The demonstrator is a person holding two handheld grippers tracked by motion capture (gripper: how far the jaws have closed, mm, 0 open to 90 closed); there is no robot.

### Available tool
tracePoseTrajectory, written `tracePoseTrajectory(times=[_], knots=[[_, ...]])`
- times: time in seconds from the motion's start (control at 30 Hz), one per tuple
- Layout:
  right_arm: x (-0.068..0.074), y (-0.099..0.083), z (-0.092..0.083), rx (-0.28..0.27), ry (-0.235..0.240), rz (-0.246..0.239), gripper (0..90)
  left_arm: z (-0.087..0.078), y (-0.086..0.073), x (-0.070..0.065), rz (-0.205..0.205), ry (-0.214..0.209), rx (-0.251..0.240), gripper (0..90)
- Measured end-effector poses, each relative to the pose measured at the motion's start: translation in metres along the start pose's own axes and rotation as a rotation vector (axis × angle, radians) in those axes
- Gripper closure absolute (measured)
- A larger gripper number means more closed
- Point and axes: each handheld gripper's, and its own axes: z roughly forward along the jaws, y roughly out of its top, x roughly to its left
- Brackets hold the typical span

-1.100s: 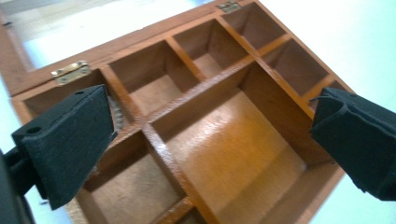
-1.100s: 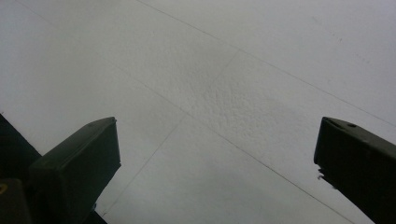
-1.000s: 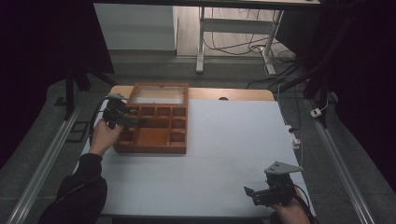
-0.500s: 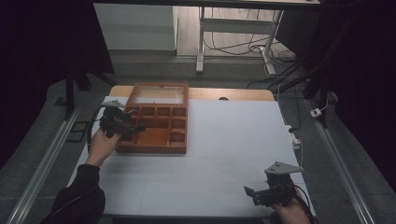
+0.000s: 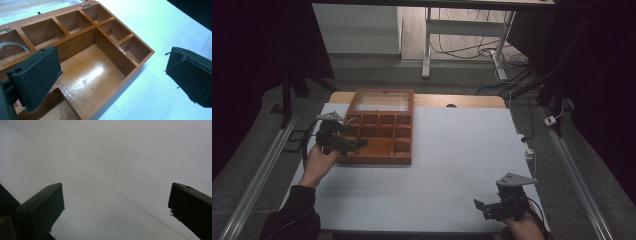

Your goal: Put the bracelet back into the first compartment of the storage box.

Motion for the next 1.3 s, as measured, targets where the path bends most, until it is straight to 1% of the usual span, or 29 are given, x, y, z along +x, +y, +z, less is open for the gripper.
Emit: tracePoseTrajectory(times=[0.13,0.33,0.43,0.57,0.67,0.77,0.9,1.03,1.13,1.3], knots=[[0.000,0.000,-0.001,-0.005,0.000,-0.002,0.0,-0.003,-0.006,-0.009,0.010,-0.004,0.013,0.0],[0.000,0.000,0.000,0.000,0.001,0.004,0.0,-0.014,-0.013,-0.020,0.018,-0.006,-0.004,0.0],[0.000,0.000,0.000,-0.001,0.001,0.001,0.0,-0.020,-0.018,-0.025,0.026,-0.005,0.000,0.0],[0.000,0.000,0.000,-0.001,0.001,-0.002,0.0,-0.028,-0.027,-0.031,0.015,-0.010,-0.008,0.0],[0.000,0.000,0.000,-0.001,0.002,-0.001,0.0,-0.032,-0.032,-0.035,0.016,-0.013,-0.005,0.0],[0.000,0.000,0.000,0.005,0.002,-0.007,0.0,-0.039,-0.037,-0.040,0.020,-0.021,-0.015,0.0],[0.001,0.000,0.000,-0.002,0.000,-0.008,0.0,-0.047,-0.044,-0.045,0.017,-0.029,-0.024,0.0],[0.001,0.000,0.000,0.006,-0.001,-0.009,0.0,-0.055,-0.053,-0.050,0.018,-0.027,-0.023,0.0],[0.000,0.000,0.000,0.006,0.000,-0.009,0.0,-0.062,-0.060,-0.051,0.001,-0.029,-0.033,0.0],[0.000,0.000,0.000,0.005,0.001,-0.008,0.0,-0.073,-0.074,-0.055,-0.010,-0.013,-0.037,0.0]])
